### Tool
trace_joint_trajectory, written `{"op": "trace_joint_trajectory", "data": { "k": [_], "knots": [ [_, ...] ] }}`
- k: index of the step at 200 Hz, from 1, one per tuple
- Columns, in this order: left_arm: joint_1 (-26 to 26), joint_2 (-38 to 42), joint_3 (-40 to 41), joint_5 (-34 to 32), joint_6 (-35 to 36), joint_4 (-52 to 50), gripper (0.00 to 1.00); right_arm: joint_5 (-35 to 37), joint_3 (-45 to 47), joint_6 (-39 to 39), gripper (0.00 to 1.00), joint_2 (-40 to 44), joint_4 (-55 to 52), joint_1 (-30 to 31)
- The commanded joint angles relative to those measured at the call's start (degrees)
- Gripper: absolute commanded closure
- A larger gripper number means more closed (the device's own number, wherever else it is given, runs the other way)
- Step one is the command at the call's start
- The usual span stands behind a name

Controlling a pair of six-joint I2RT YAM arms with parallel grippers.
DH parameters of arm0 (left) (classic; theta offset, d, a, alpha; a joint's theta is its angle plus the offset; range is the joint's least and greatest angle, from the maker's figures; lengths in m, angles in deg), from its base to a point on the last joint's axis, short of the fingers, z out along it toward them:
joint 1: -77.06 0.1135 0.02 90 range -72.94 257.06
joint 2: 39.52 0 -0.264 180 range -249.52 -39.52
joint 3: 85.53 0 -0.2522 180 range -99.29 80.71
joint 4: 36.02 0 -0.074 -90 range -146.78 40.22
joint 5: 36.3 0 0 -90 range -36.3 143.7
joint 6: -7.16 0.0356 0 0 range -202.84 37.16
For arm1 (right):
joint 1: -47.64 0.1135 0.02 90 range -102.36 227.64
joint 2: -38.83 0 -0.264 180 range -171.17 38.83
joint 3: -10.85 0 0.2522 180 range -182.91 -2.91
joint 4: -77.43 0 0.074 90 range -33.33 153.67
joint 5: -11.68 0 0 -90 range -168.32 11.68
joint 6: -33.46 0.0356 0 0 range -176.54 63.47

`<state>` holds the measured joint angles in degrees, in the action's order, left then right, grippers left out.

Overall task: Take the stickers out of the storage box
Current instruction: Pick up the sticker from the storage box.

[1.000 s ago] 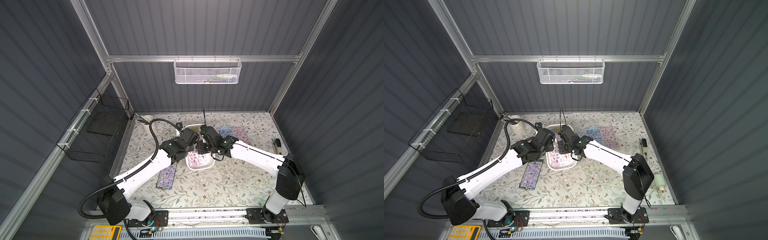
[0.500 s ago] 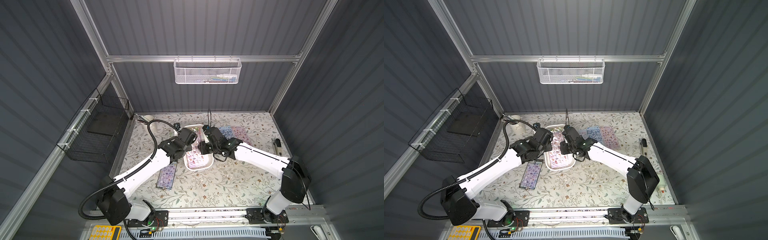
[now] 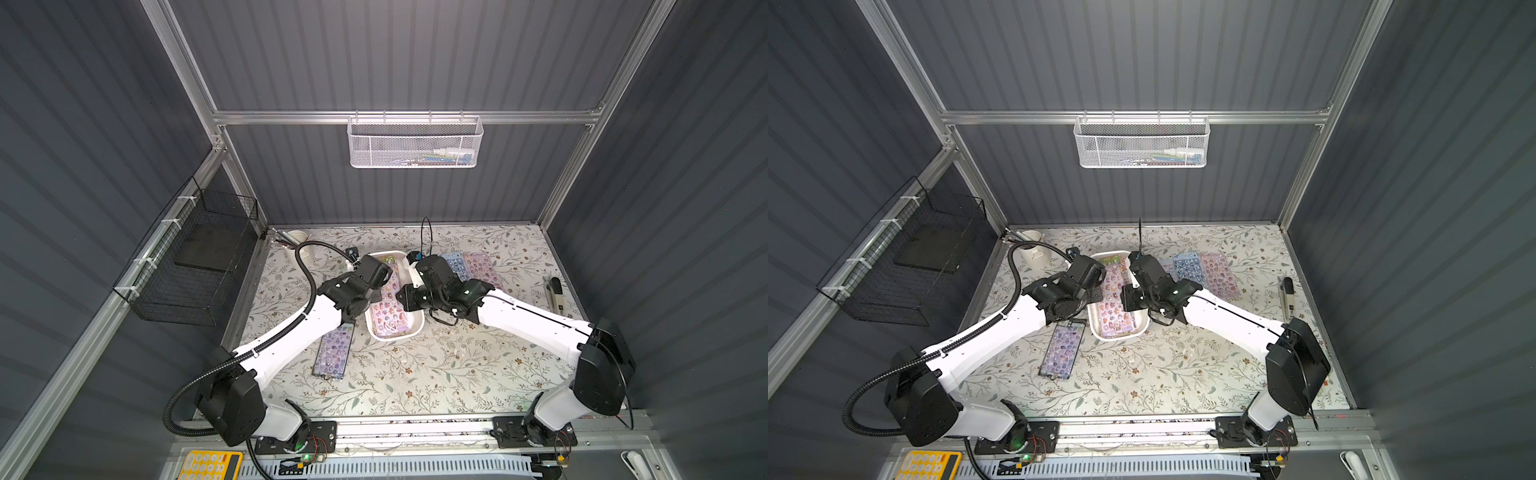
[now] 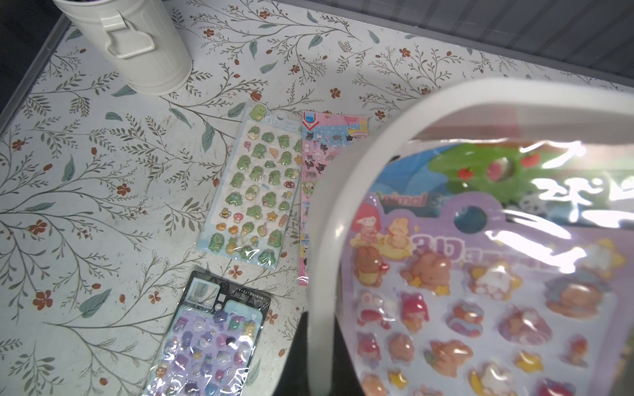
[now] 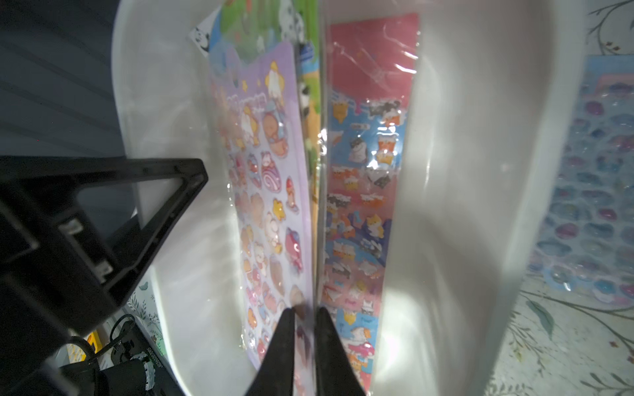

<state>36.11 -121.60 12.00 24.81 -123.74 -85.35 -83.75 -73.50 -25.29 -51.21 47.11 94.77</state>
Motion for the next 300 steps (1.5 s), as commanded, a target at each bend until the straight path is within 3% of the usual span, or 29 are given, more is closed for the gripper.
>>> {"op": "trace_joint_trajectory", "data": {
  "k": [1,68,105,145,175,200,254,300],
  "knots": [
    [0.3,-0.1,0.1,1.1,0.1,3.3,1.00,-1.5,0.9,0.2,0.87,1.3,1.6,0.2],
    [0.4,0.4,0.2,1.4,0.4,3.1,1.00,1.5,0.7,-1.1,0.89,1.4,-2.0,-1.1],
    [0.4,0.4,0.1,1.7,0.6,3.3,1.00,1.6,1.0,-2.5,0.68,1.5,-3.7,-1.7],
    [0.5,-0.2,-0.3,2.4,0.6,3.6,1.00,2.8,-0.1,-3.1,0.66,0.8,-4.6,-1.7],
    [0.4,-0.4,-0.2,2.6,0.5,3.5,1.00,6.3,-3.0,-3.8,0.47,-1.3,-8.9,-1.8],
    [0.4,-0.1,-0.2,2.5,0.4,3.5,1.00,7.5,-4.4,-4.4,0.39,-2.2,-10.2,-1.9],
    [0.4,-0.6,-0.4,3.5,0.4,4.1,1.00,3.5,-6.5,-5.7,0.51,-4.3,-7.1,-2.1],
    [0.4,-0.7,-0.5,4.1,0.4,4.2,1.00,3.8,-11.2,-6.5,0.51,-8.6,-8.5,-3.3]
  ]
}}
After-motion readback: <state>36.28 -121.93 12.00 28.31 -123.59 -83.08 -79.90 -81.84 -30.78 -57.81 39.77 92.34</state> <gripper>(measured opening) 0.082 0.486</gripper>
